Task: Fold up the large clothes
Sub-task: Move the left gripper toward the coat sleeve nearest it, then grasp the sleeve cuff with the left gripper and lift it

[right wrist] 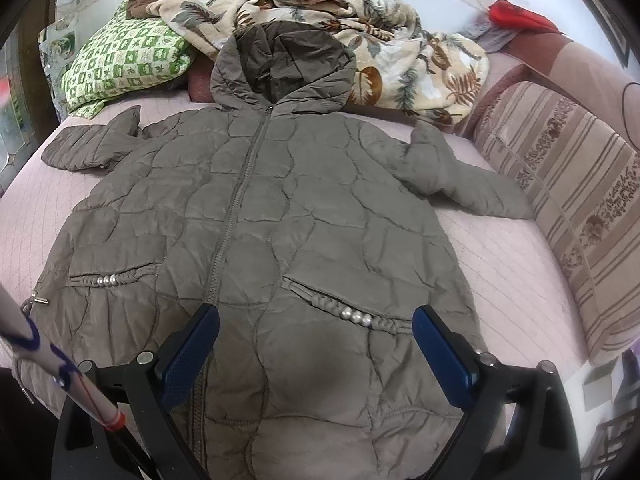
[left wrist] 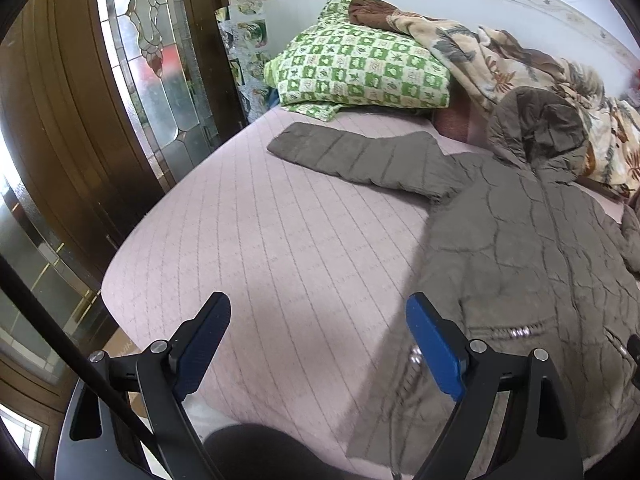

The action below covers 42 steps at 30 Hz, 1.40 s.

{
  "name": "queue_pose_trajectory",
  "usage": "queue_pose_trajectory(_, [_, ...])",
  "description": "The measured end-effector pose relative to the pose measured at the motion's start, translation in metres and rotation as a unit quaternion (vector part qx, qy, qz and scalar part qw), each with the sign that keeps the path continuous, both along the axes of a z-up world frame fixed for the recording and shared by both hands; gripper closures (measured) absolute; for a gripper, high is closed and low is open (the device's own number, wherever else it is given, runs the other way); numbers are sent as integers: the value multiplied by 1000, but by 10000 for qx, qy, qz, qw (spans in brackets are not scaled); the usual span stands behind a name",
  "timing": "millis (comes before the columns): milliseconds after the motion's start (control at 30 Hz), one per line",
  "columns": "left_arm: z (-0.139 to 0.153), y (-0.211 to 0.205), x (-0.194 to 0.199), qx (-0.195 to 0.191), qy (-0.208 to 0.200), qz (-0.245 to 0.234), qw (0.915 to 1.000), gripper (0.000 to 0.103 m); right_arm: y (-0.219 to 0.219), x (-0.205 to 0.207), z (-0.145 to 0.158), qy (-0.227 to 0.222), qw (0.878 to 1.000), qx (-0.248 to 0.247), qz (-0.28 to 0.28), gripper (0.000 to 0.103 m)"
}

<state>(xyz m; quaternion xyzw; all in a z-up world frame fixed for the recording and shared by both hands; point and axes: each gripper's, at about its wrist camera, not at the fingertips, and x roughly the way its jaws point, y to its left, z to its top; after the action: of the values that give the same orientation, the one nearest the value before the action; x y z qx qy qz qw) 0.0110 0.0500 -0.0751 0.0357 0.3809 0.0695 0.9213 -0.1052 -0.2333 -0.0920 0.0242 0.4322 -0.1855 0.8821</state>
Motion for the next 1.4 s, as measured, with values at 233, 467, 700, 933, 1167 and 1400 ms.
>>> queue_pose_trajectory(233, [3, 18, 46, -7, -39, 109, 9999, 14, 15, 20, -2, -29, 9995, 41, 310, 4])
queue_pose_trajectory(467, [-1, 34, 105, 146, -80, 254, 9995, 14, 30, 39, -14, 78, 9984, 122, 550, 4])
queue_pose_trajectory(700, [-18, 51, 169, -16, 129, 465, 9988, 14, 31, 56, -27, 256, 9977, 257, 579, 4])
queue_pose_trajectory(933, [-57, 85, 257, -888, 731, 648, 9912, 15, 33, 69, -38, 291, 9967, 418, 627, 4])
queue_pose_trajectory(1167, [-107, 140, 343, -2548, 1176, 1147, 9529, 26, 26, 79, -54, 251, 9965, 571, 559, 4])
queue_pose_trajectory(1400, [-127, 163, 393, -3545, 953, 1233, 9220, 27, 12, 87, -65, 196, 9970, 664, 347, 4])
